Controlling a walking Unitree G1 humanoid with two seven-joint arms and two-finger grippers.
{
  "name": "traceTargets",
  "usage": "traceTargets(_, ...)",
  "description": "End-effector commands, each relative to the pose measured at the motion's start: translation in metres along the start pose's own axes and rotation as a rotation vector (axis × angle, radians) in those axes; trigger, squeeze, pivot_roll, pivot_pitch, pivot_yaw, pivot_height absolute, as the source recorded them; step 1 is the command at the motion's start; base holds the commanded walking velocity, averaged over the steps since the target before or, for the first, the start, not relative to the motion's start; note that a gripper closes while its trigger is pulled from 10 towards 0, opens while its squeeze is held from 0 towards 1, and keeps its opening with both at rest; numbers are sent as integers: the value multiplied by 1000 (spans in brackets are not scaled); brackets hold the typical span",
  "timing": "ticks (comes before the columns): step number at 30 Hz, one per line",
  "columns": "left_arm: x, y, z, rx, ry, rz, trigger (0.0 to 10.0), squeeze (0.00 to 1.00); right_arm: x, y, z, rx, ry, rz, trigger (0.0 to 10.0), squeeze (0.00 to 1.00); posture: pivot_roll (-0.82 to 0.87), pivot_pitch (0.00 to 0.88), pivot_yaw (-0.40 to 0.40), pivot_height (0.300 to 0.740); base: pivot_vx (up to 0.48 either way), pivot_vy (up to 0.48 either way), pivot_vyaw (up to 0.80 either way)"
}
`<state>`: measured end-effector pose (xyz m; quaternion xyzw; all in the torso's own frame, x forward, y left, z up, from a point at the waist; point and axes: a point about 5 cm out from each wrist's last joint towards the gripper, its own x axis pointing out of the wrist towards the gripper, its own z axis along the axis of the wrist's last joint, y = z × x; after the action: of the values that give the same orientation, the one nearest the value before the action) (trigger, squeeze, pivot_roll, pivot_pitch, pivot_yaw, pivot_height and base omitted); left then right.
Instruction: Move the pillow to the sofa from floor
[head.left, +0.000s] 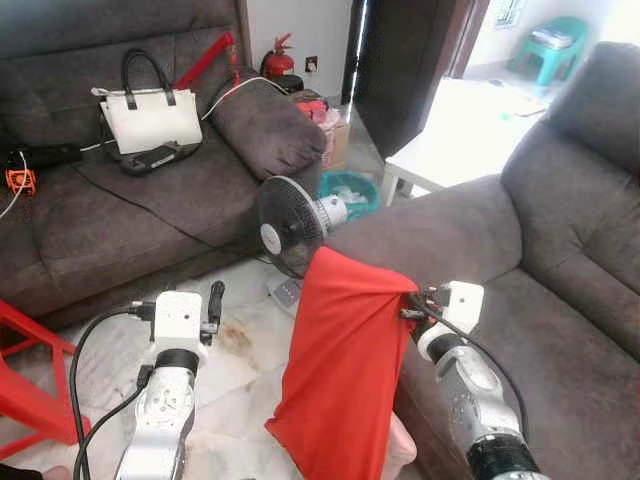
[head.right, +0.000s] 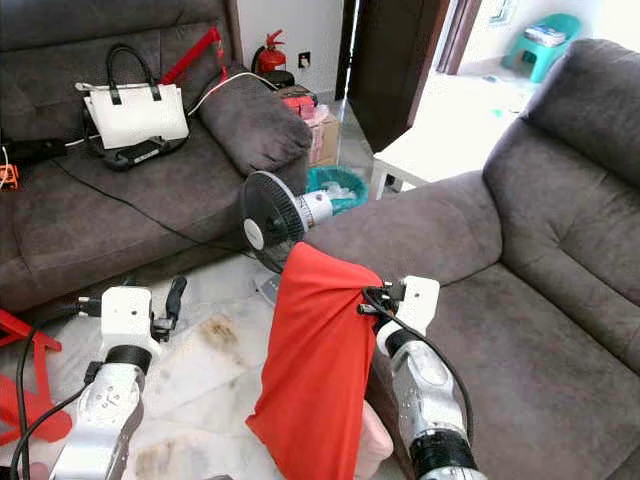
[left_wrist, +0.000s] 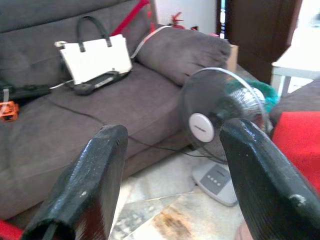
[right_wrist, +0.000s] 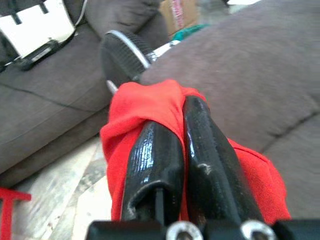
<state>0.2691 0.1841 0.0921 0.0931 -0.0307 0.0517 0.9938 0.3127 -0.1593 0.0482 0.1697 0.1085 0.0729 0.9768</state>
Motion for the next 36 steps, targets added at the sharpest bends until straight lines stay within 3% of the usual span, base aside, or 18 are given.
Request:
traceTargets(1, 2, -2, 0, -5, -4, -6, 10000, 0, 6, -5, 38, -21, -163, -9, 10000, 0, 162, 15, -73, 740, 0, 0, -800)
traceTargets(7, 3, -3, 1, -3, -7, -7, 10000, 0, 6, -5, 37, -20, -162, -14, 10000, 0, 159, 18, -71, 740, 0, 0, -800)
traceTargets(17, 4, -4, 2, 12, -10, -19, 10000, 0, 6, -7, 36, -26, -159, -29, 10000, 0, 156, 20, -67, 740, 0, 0, -160)
traceTargets(23, 4, -5, 3, 20, -15, -24, 10000, 0, 5, -12, 36, -31, -157, -55, 10000, 0, 155, 19, -65, 740, 0, -451, 0)
traceTargets(28, 4, -7, 4, 15, -19, -30, 10000, 0, 4, -16, 36, -34, -156, -73, 10000, 0, 155, 18, -65, 740, 0, 0, -800)
traceTargets(36, 5, -7, 4, 11, -20, -28, 10000, 0, 4, -19, 37, -38, -157, -97, 10000, 0, 154, 9, -64, 740, 0, -311, 0)
